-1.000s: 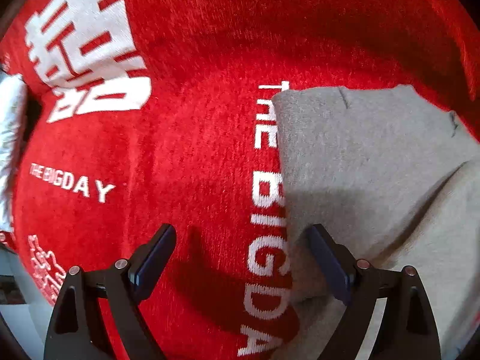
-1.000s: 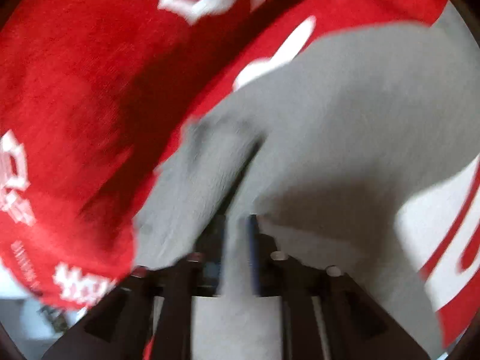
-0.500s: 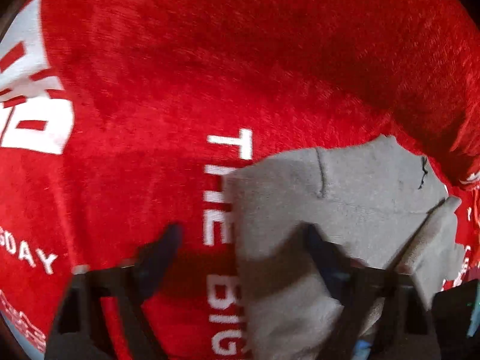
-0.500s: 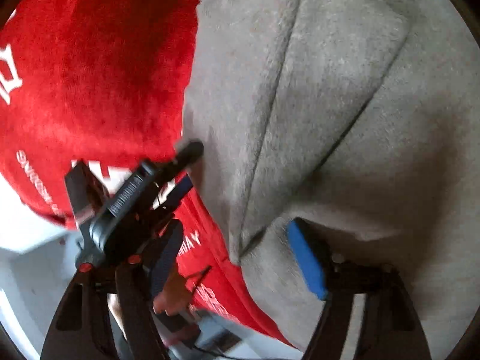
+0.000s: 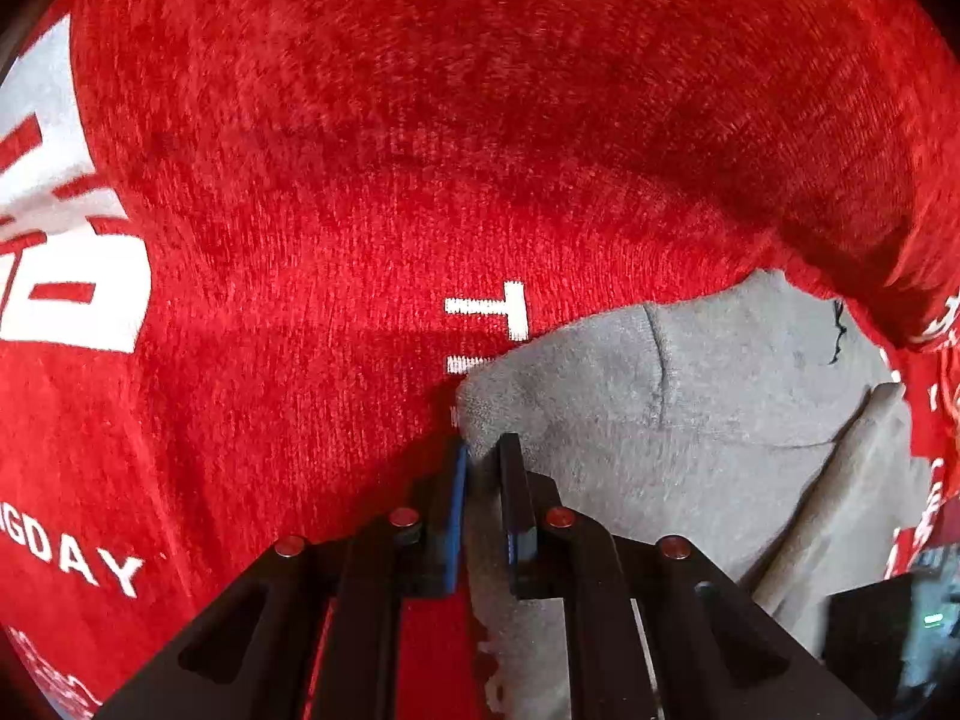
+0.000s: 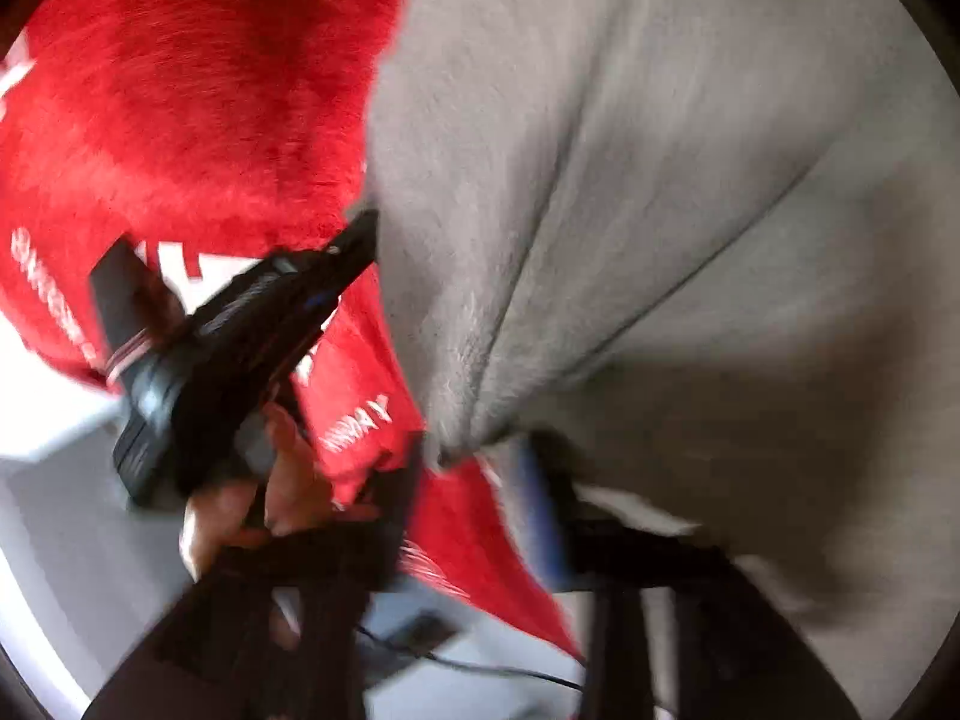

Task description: Fold small clothes

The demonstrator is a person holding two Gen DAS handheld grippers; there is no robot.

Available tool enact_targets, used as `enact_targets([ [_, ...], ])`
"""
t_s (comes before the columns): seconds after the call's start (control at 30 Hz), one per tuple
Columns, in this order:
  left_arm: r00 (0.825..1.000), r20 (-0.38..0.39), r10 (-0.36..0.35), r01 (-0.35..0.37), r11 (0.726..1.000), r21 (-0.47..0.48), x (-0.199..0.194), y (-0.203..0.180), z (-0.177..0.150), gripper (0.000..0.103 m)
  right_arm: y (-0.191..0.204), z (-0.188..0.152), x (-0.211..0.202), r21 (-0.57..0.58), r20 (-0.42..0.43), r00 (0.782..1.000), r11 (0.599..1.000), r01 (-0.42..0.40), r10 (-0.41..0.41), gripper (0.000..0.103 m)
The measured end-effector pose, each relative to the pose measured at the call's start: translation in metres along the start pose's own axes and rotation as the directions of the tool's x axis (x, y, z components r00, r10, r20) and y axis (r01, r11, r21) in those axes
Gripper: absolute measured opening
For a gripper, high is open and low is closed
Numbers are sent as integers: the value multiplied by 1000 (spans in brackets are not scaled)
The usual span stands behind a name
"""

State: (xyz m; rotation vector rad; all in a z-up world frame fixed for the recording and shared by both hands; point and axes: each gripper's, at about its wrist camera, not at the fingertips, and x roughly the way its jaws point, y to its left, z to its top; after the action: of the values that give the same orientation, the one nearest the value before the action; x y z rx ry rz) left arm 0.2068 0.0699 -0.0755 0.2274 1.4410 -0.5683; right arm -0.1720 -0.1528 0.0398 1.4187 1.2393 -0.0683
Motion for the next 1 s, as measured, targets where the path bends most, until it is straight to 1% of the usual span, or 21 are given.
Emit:
enact_targets([
  [0.03,1000,2,13,-13,1000,8,0,-2,0,12,0,3,-29,-47,48,997,997,59,-57,73],
  [0.1,1000,7,27,-27,1000,11,0,-9,0,12,-8,15,-85,-76,141,978,984,163,-151,73],
  [0.17,999,14,35,-35,999,10,0,-12,-1,12,-21,43,-145,-11,246,929,957,289,-277,73],
  [0.27,998,27,51,-52,999,5,-5,-18,-9,12,-37,77,-205,93,312,868,921,377,-387,73],
  [0.3,998,31,60,-61,998,1,-6,-22,-10,12,-37,95,-223,115,341,839,905,410,-423,73],
  [0.33,997,32,66,-66,998,-1,-7,-23,-12,12,-34,107,-232,112,356,815,886,449,-458,73],
  [0.37,997,33,74,-73,997,-2,-7,-24,-13,12,-32,121,-237,105,358,778,851,515,-516,73],
  [0.4,996,34,83,-83,997,-3,-7,-26,-14,12,-33,127,-236,104,349,759,828,551,-549,73],
  [0.43,995,35,91,-91,996,-2,-8,-30,-14,12,-40,135,-240,110,324,728,788,605,-604,67],
  [0.47,995,36,98,-98,995,-1,-11,-35,-13,12,-45,141,-241,113,308,708,763,637,-636,37],
  [0.5,994,38,105,-105,994,-2,-11,-38,-13,12,-53,145,-245,112,297,699,751,651,-650,19],
  [0.57,993,41,114,-114,993,-7,-11,-40,-13,12,-61,139,-263,106,310,721,776,622,-620,12],
  [0.67,992,42,118,-118,993,-13,-10,-42,-11,12,-68,109,-307,61,359,760,826,561,-542,11],
  [0.7,992,42,119,-119,993,-13,-9,-43,-11,12,-77,94,-327,37,379,778,848,528,-501,11],
  [0.77,992,43,119,-118,993,-16,-8,-42,-10,12,-102,67,-359,33,394,793,870,492,-464,11],
  [0.83,992,43,121,-120,993,-20,-6,-39,-9,12,-127,45,-377,73,366,804,876,477,-469,12],
  [0.87,991,44,124,-123,992,-21,-7,-40,-9,12,-151,33,-391,119,346,825,893,434,-447,15],
  [0.9,991,44,128,-127,992,-21,-6,-40,-10,12,-147,34,-381,144,338,841,906,398,-423,16],
  [0.93,990,44,132,-131,991,-18,-6,-40,-10,12,-163,30,-382,176,335,865,926,333,-375,19],
  [0.97,990,43,136,-136,991,-14,-6,-42,-9,12,-165,26,-384,199,341,883,943,268,-323,32],
  [1.0,989,42,141,-140,990,-9,-6,-43,-9,12,-172,22,-387,214,364,895,958,189,-258,40],
])
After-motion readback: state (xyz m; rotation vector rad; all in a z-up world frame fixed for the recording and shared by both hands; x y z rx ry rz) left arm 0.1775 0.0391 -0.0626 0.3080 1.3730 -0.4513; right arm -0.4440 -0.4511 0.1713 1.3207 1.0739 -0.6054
